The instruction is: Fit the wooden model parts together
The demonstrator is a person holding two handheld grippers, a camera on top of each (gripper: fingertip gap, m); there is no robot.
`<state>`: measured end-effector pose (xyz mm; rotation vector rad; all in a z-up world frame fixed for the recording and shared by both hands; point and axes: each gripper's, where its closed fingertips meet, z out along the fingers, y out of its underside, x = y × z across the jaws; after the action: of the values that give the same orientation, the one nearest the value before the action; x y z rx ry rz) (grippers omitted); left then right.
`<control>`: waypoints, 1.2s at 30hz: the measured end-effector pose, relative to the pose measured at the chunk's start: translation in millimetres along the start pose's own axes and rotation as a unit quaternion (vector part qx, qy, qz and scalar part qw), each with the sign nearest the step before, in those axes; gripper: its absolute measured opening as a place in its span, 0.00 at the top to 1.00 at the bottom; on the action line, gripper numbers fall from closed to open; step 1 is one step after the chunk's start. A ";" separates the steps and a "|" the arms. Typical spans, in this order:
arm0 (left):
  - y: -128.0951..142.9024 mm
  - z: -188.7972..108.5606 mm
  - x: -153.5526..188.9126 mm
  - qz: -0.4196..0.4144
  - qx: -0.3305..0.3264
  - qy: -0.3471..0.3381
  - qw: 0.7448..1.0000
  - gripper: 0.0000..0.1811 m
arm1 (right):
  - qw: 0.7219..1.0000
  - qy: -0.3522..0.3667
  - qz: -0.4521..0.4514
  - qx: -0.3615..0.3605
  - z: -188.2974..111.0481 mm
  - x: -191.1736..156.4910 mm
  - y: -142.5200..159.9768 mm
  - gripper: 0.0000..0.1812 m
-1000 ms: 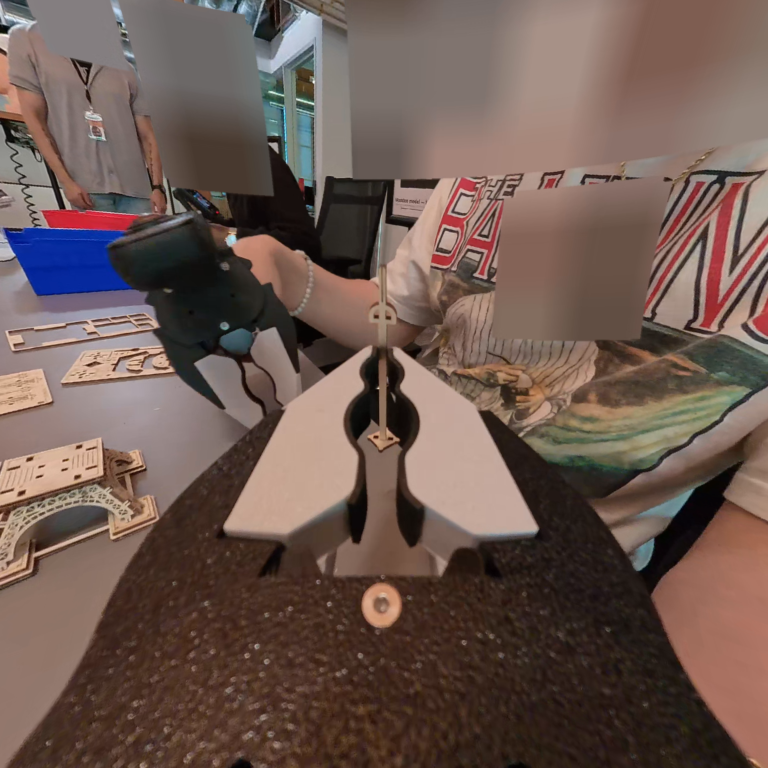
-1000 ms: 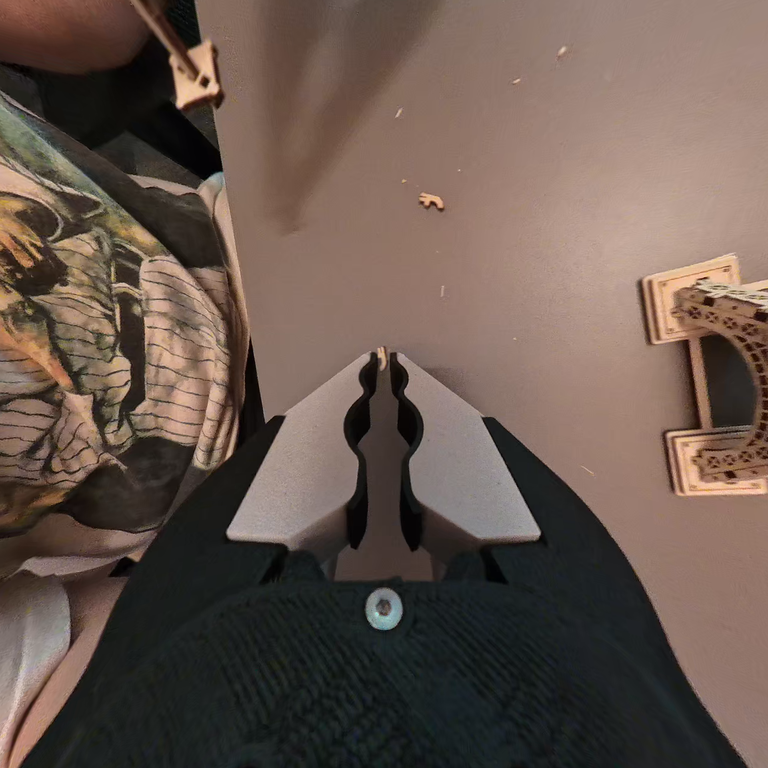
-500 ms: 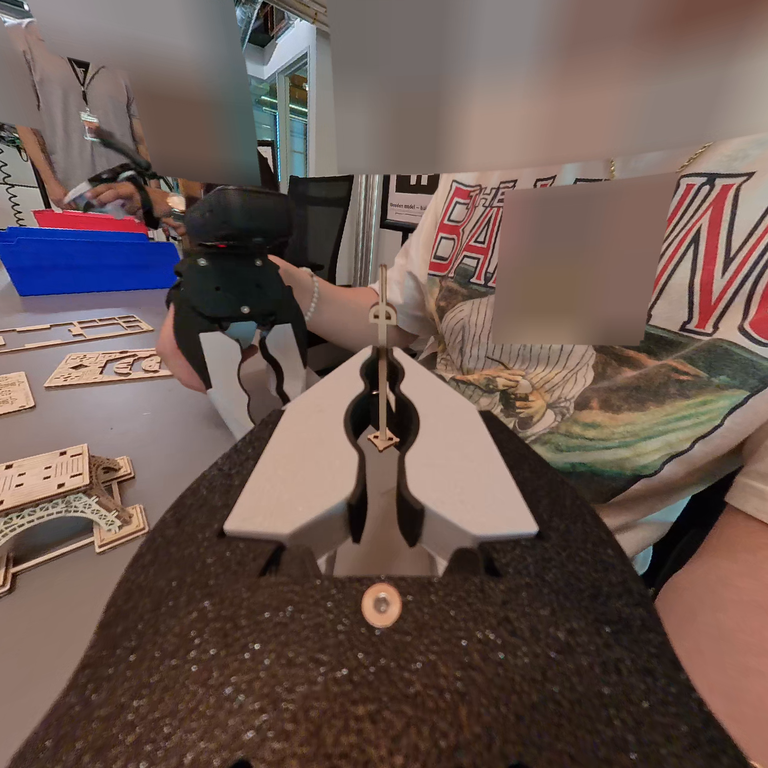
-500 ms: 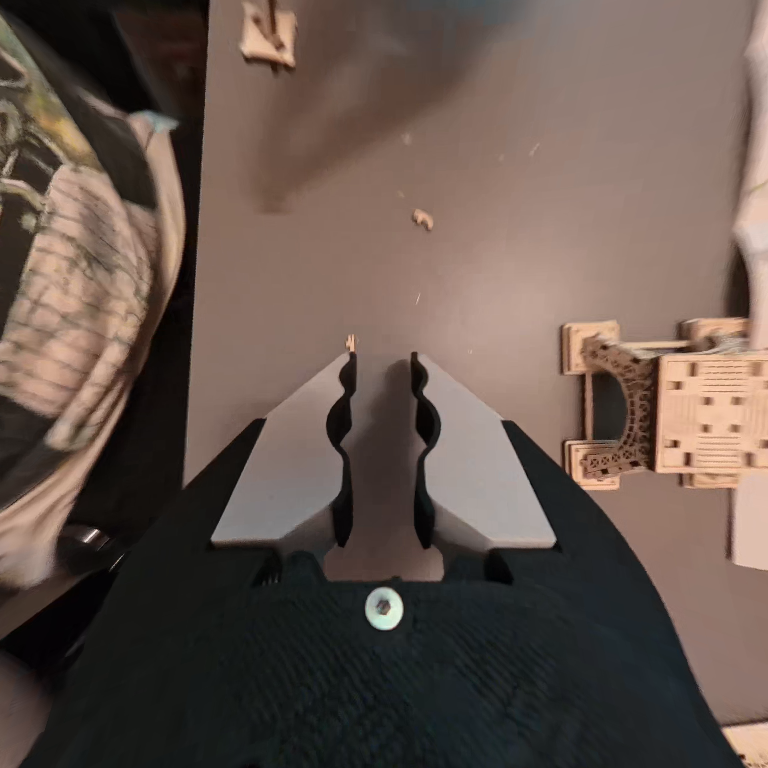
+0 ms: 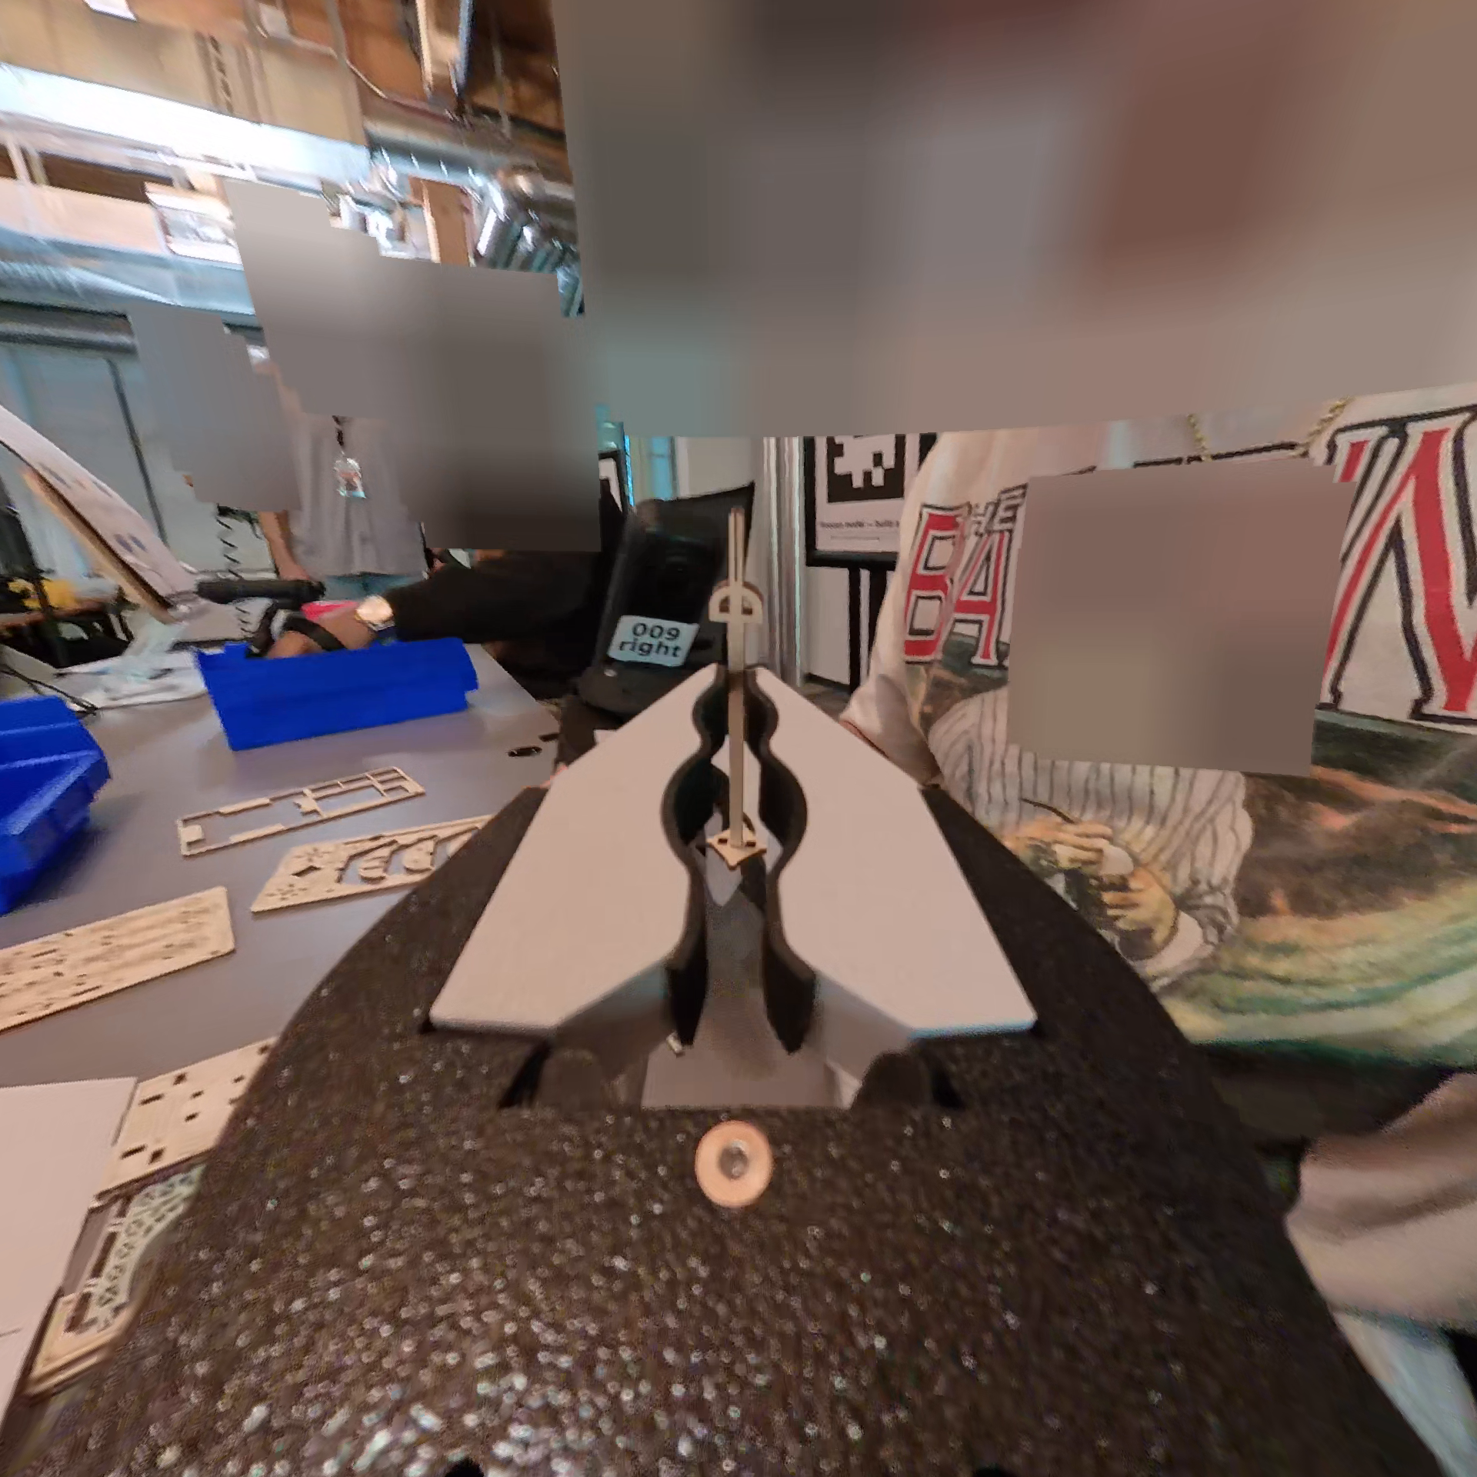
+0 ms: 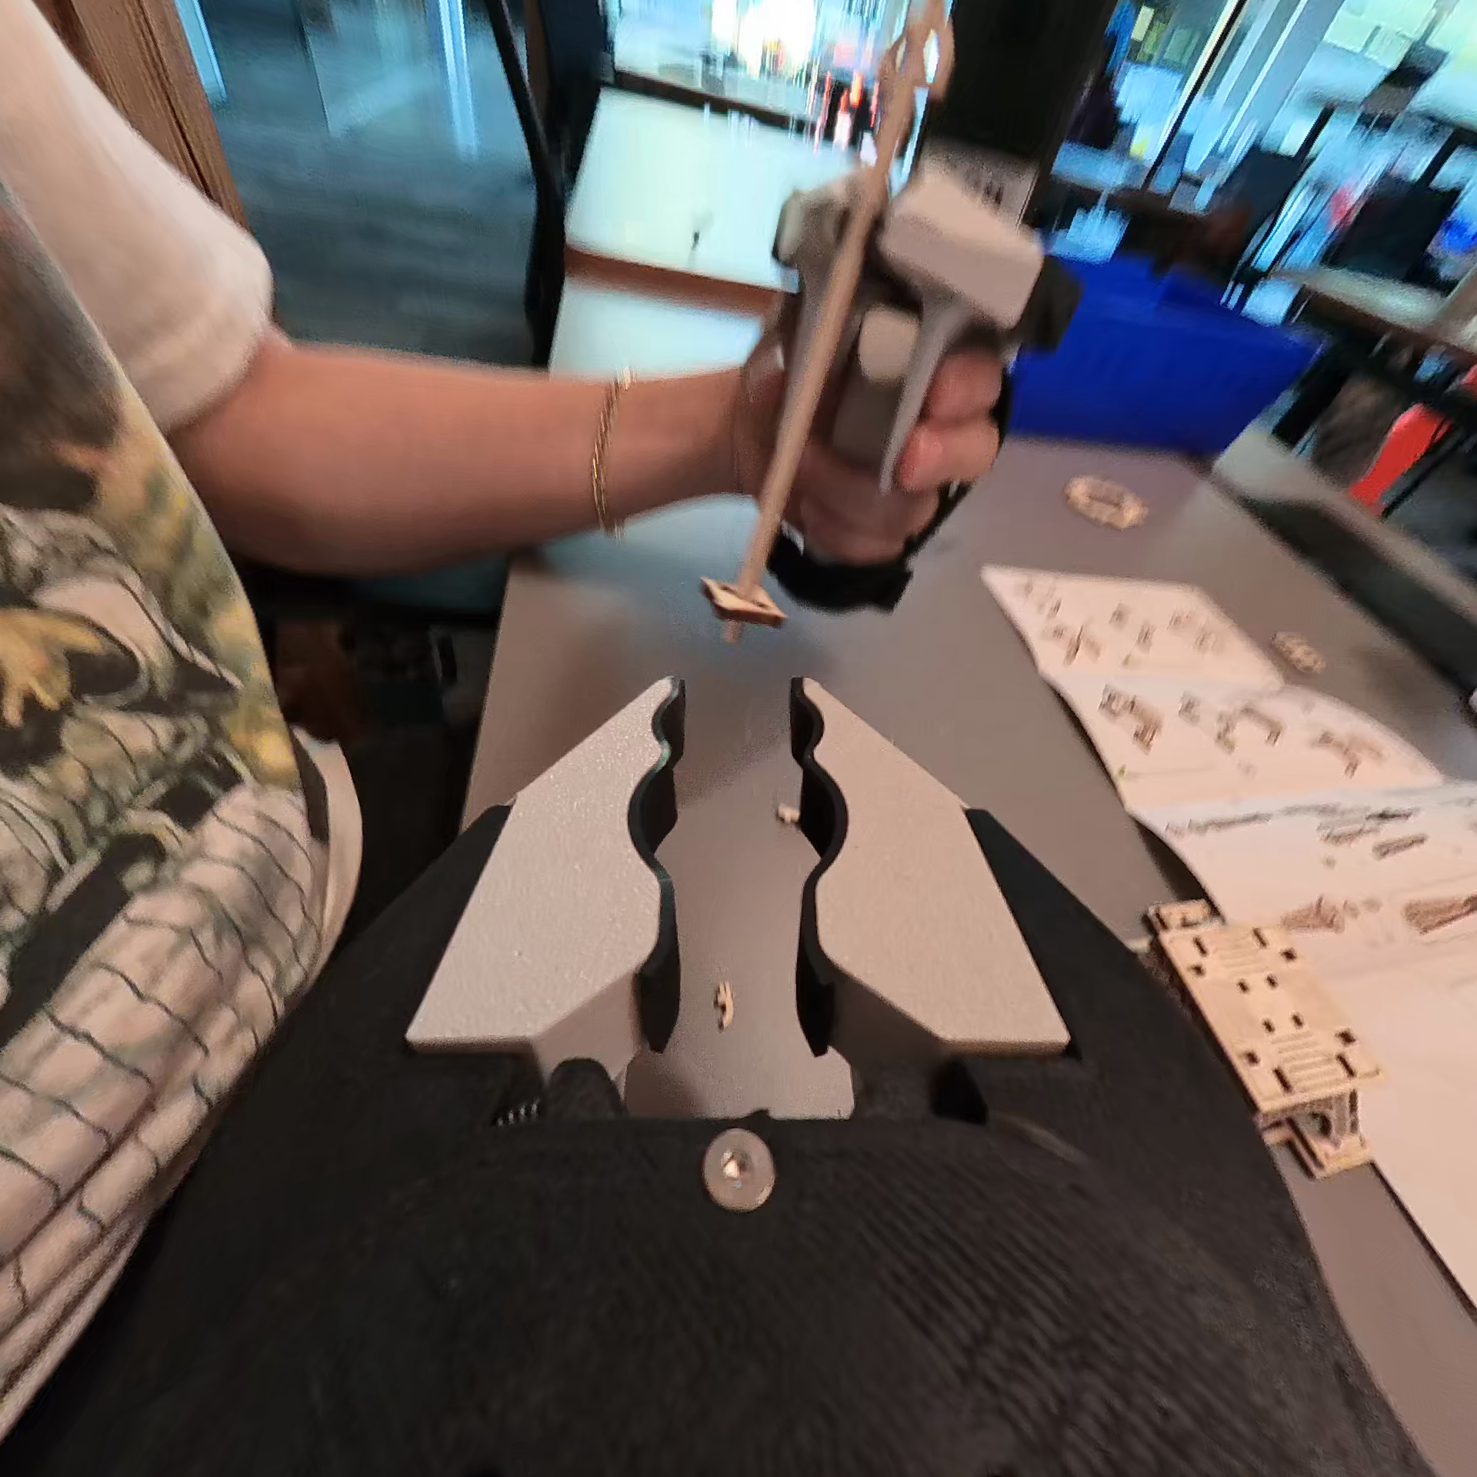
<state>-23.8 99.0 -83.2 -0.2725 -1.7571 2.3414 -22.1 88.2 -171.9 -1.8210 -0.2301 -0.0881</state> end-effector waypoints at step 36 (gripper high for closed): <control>-26.8 -7.1 -21.0 0.043 0.076 -0.078 0.993 1.00 | 0.983 0.124 0.009 0.134 -10.0 36.4 -41.3 0.99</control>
<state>-0.3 107.2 -58.8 -0.1478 -1.6498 2.6078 5.7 92.6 -123.6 -1.5271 -0.0453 -0.2569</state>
